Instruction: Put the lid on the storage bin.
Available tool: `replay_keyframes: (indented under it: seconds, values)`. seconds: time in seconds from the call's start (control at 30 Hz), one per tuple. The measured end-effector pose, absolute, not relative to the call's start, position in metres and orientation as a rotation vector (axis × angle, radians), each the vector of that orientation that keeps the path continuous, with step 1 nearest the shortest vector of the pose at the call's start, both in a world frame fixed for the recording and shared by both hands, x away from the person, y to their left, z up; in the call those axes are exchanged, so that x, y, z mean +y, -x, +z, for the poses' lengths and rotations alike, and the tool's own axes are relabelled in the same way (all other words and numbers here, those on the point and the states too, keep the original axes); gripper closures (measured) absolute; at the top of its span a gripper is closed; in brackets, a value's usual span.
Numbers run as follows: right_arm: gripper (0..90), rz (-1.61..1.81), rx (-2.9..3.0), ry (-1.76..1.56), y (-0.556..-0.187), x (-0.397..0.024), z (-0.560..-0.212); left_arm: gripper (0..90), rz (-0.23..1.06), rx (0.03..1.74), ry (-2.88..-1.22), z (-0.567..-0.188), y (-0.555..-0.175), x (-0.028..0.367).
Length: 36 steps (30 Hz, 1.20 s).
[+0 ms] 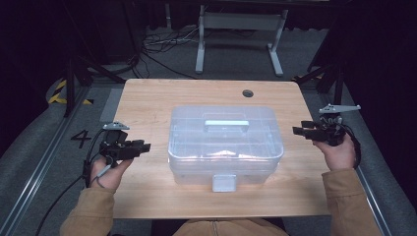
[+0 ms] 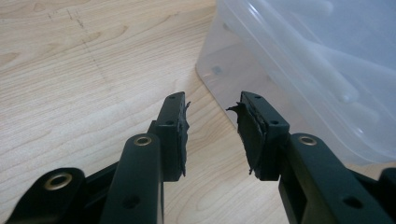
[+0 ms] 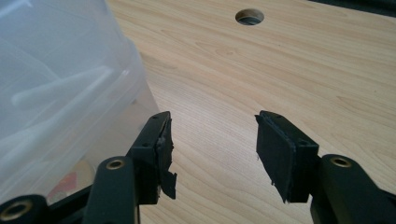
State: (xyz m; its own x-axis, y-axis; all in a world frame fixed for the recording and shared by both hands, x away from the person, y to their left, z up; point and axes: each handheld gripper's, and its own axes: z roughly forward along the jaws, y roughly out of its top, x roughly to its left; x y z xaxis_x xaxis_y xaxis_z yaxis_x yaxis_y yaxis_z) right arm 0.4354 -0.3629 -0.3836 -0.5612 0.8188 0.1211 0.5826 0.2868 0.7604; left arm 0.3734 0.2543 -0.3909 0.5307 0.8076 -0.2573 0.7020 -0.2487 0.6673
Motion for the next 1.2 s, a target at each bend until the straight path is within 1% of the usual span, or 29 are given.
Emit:
replay_keyframes:
  seconds: [0.17, 0.27, 0.77, 1.2]
  values:
    - [45.5, 1.137, 2.265, -1.291, -0.439, -0.366, -0.391, 62.6, 0.198, 1.238, -2.006, -0.396, -0.376, 0.255]
    - [43.5, 1.121, 2.263, -1.299, -0.442, -0.367, -0.398, 62.5, 0.193, 1.243, -2.007, -0.4, -0.379, 0.256]
    - [44.1, 1.061, 2.267, -1.336, -0.451, -0.37, -0.423, 62.5, 0.174, 1.278, -2.017, -0.41, -0.384, 0.257]
    - [42.3, 0.998, 2.321, -1.379, -0.457, -0.367, -0.446, 62.0, 0.146, 1.281, -2.051, -0.417, -0.387, 0.255]
